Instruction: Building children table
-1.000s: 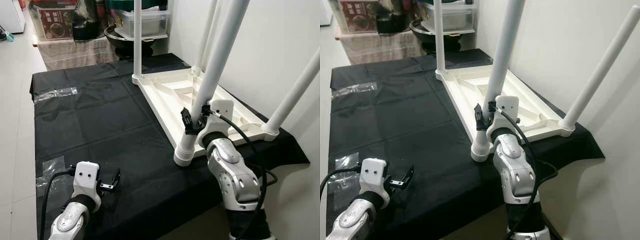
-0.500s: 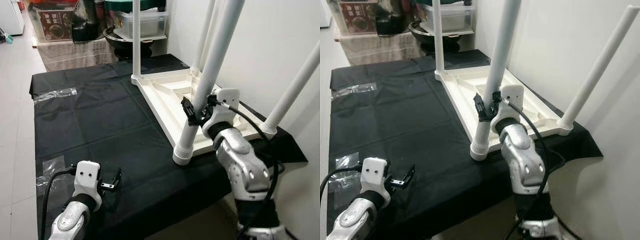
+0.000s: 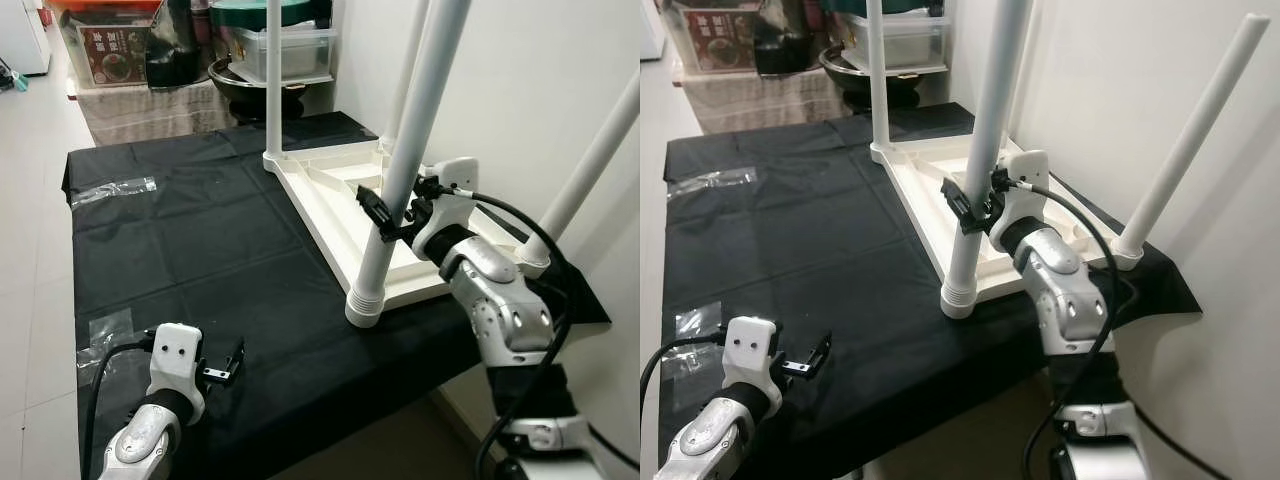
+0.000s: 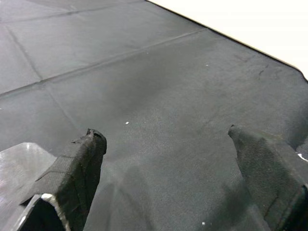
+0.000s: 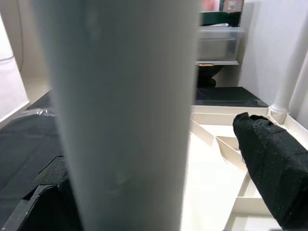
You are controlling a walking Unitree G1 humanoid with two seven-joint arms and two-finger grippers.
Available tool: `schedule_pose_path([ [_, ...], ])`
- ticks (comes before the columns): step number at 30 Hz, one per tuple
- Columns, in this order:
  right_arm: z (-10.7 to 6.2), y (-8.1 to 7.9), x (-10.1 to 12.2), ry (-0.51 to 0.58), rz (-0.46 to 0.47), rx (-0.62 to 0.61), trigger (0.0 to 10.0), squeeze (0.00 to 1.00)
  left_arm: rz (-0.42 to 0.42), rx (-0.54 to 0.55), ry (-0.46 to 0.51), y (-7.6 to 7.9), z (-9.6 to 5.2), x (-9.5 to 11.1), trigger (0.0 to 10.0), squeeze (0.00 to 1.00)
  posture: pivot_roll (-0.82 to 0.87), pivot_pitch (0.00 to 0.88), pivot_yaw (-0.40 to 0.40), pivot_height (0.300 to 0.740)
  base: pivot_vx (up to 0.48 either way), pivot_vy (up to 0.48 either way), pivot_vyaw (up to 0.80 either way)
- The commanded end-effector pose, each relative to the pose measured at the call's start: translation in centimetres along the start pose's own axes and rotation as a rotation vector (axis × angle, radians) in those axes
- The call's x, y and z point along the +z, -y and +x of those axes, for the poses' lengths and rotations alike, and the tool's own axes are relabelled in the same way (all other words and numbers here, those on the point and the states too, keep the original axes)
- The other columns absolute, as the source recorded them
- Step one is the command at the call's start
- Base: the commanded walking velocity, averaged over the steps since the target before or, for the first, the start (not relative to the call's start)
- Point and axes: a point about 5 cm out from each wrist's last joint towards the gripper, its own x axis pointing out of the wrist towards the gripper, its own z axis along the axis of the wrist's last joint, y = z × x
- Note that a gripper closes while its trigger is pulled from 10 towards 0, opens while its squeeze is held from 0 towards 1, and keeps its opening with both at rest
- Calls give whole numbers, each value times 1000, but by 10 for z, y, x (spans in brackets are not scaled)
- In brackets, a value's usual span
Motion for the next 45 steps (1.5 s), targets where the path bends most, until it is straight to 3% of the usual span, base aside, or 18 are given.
schedule_pose_path([
  [1, 2, 1, -1, -3, 6, 41, 10000, 0, 6, -6, -9, 0, -1, -2, 10000, 0, 66, 0, -84, 740, 0, 0, 0],
  [5, 3, 5, -1, -18, 36, 118, 10000, 0, 6, -5, -9, 0, -2, -2, 10000, 0, 68, 0, -86, 740, 0, 0, 0],
  [17, 10, 18, -7, -40, 12, 258, 10000, 0, 8, -8, -10, 1, -2, -2, 10000, 0, 73, 0, -90, 740, 0, 0, 0],
  [39, 20, 30, -15, -85, 1, 347, 10000, 0, 8, -8, -9, 2, -3, -3, 10000, 0, 87, 0, -103, 740, 0, 0, 0],
  [45, 24, 40, -11, -79, 3, 345, 10000, 0, 6, -10, -11, 3, -3, -4, 10000, 0, 88, 0, -106, 740, 0, 0, 0],
])
